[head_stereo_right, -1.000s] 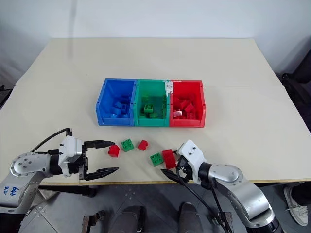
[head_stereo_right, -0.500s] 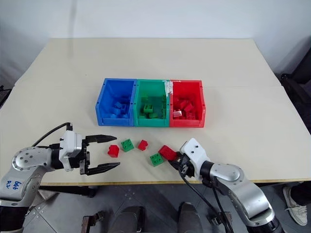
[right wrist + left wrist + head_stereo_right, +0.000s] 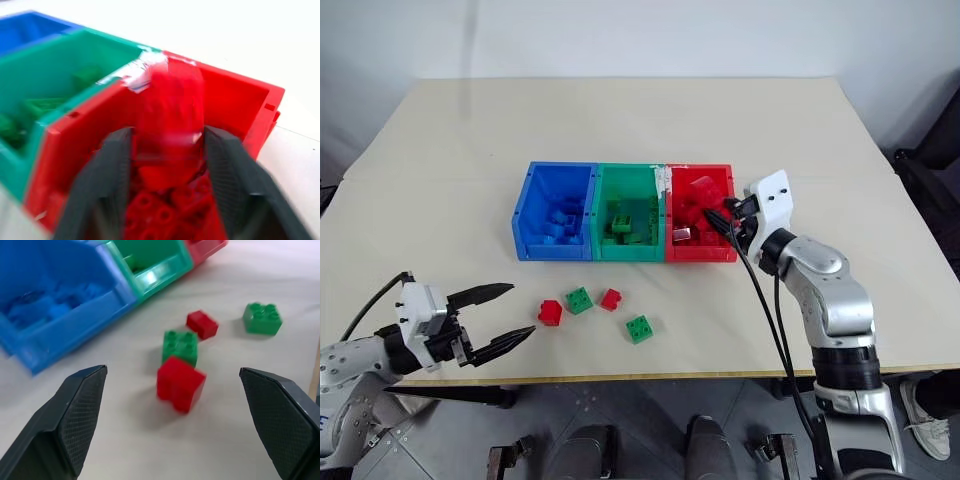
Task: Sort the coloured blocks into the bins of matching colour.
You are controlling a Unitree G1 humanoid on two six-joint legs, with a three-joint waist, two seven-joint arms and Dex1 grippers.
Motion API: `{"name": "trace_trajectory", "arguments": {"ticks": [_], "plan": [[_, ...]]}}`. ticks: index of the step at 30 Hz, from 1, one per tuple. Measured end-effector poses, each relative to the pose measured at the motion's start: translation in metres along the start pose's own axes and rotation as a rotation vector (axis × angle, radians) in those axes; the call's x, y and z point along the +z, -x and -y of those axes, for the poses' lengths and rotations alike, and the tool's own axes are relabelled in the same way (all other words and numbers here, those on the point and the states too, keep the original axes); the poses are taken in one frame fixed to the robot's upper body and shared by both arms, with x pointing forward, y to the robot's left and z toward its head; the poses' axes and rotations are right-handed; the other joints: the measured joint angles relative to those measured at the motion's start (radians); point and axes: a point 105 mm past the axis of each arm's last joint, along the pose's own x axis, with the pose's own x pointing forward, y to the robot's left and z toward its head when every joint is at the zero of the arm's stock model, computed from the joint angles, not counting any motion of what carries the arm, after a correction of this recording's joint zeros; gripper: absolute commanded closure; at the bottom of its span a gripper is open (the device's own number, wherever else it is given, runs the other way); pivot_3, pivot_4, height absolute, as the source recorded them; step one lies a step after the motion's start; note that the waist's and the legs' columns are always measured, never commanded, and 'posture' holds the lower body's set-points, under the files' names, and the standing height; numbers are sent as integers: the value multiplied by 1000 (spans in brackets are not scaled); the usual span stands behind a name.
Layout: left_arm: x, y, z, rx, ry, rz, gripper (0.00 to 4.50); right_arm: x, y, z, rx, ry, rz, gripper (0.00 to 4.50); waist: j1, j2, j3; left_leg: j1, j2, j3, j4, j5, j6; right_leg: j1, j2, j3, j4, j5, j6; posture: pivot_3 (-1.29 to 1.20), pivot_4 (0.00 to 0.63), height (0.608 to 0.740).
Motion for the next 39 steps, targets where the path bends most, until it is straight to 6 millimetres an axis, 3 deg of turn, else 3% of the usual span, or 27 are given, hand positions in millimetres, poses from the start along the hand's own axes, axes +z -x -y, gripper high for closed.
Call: {"name": "trace_trajectory", "arguments": {"ticks": [4, 7, 14, 17, 22, 26, 32, 35, 39], "plan": [[9, -2, 3, -10, -24, 23, 0, 3, -5, 0, 45, 25, 25, 47, 1, 0, 0, 0, 0, 0, 0, 0, 0, 0, 0, 0, 0, 0, 0, 0, 150, 740], [16, -7, 2, -15, -50, 49, 0, 3, 12, -6, 158, 60, 56, 47, 10, 0, 0, 0, 0, 0, 0, 0, 0, 0, 0, 0, 0, 0, 0, 0, 150, 740], [25, -35, 17, -175, -99, 91, 0, -20, 91, -15, 551, 254, -54, 47, 14, 0, 0, 2, -1, 1, 2, -1, 2, 7, 0, -1, -7, 2, 3, 0, 150, 740], [22, -39, 23, -235, -95, 68, 0, -25, 101, -19, 658, 296, -114, 47, -5, 0, 0, 4, 1, 1, 1, -1, 2, 8, 1, 0, -7, 2, 3, 0, 150, 740], [12, -30, 19, -205, -84, 32, 0, -36, 88, -64, 924, 275, -141, 47, -19, 1, 0, 5, 2, 1, -1, -1, 1, 8, 1, 0, -7, 1, 2, 0, 150, 740], [-2, -11, 20, -146, -56, -9, 0, -42, 67, -111, 1121, 282, -149, 47, -12, 1, 0, 4, 2, 0, 1, -2, 0, 7, 1, -1, -8, 1, 2, 0, 150, 740], [-18, 18, 26, -34, -6, -68, 0, -62, 33, -142, 1206, 363, -209, 47, -7, 0, 0, 2, 1, -2, 5, -5, 1, 8, 1, -1, -8, 1, 3, 0, 150, 740], [-16, 21, 30, -9, -11, -66, 0, -74, 31, -146, 1225, 358, -257, 580, 1, 0, 0, 2, 1, -2, 5, -5, 1, 8, 1, -1, -8, 1, 3, 0, 150, 740], [-12, 20, 31, 8, -24, -55, 0, -78, 30, -146, 1229, 375, -268, 1911, 1, 0, 0, 2, 1, -2, 5, -6, 1, 8, 1, -1, -8, 1, 3, 0, 150, 740]]}}
